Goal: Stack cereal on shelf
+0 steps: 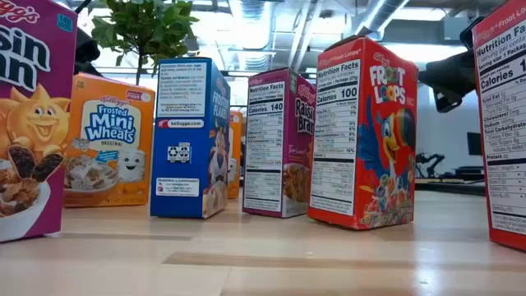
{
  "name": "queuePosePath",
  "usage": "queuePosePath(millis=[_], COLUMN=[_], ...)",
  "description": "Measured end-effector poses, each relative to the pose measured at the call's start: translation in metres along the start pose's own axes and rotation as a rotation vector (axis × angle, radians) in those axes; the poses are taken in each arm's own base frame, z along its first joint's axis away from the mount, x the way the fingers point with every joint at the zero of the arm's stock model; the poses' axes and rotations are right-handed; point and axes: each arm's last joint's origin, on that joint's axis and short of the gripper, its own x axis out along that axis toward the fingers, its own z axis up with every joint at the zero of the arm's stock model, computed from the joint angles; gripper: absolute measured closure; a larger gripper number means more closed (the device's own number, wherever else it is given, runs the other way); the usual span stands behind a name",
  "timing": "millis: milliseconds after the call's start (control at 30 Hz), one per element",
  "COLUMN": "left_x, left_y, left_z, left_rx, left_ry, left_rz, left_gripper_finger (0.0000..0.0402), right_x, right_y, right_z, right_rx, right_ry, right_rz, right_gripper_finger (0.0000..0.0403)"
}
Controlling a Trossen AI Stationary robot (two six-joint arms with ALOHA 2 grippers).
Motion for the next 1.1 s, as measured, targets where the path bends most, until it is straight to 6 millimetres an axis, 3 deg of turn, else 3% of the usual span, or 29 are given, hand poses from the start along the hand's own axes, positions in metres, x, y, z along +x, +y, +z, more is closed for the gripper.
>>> queuePosePath(millis=[1100], left_x=[0.0], left_y=[0.0], left_z=[0.0], left_rx=[0.0], left_ry=[0.0], left_rz=[0.0], left_gripper_finger=[0.0401], right_x=[0.0], right_y=[0.0], right_z=[-0.0001], right_rx=[0.0], right_ry=[0.0], right_rz=[0.0], right_gripper_finger=[0.0274])
